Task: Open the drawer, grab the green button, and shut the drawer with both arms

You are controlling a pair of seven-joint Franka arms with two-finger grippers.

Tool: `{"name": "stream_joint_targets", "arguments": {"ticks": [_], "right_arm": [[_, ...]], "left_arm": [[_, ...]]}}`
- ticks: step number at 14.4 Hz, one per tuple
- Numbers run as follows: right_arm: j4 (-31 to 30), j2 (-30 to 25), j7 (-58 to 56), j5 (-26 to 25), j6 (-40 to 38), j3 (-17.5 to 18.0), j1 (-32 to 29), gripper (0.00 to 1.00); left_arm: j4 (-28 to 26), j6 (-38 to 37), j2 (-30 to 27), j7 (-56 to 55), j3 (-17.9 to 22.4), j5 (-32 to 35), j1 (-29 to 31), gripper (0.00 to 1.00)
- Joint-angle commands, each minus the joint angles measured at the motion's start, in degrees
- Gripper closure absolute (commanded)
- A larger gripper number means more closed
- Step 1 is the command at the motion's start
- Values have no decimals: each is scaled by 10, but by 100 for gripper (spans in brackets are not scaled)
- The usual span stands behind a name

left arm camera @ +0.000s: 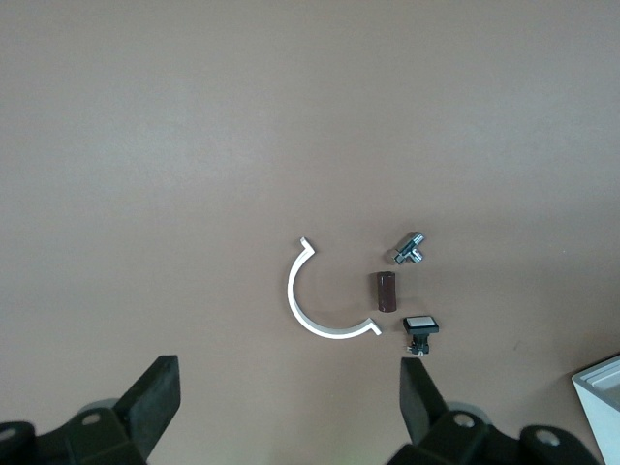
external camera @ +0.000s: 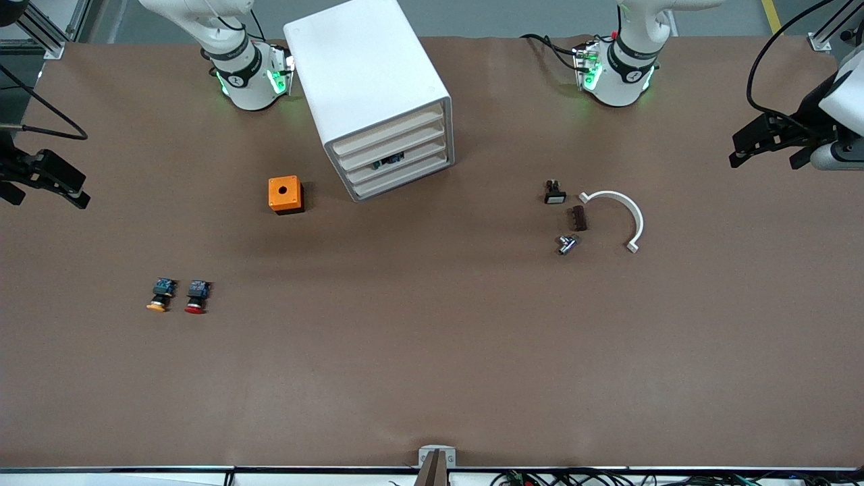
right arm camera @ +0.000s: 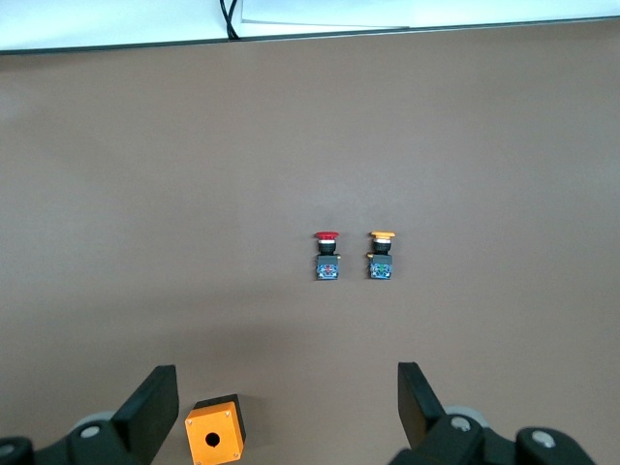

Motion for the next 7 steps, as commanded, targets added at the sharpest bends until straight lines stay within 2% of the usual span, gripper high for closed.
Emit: {"name": "stream_joint_targets", "arguments": {"ticks": [1, 7], "right_arm": [[-6, -9, -1, 6, -2, 0, -5, 0], [-6, -9, -1, 6, -2, 0, -5, 0]], "left_arm": [[15, -13, 6, -7, -2, 9, -2, 0], [23, -13, 17, -8, -1, 8, 2, 0]]}}
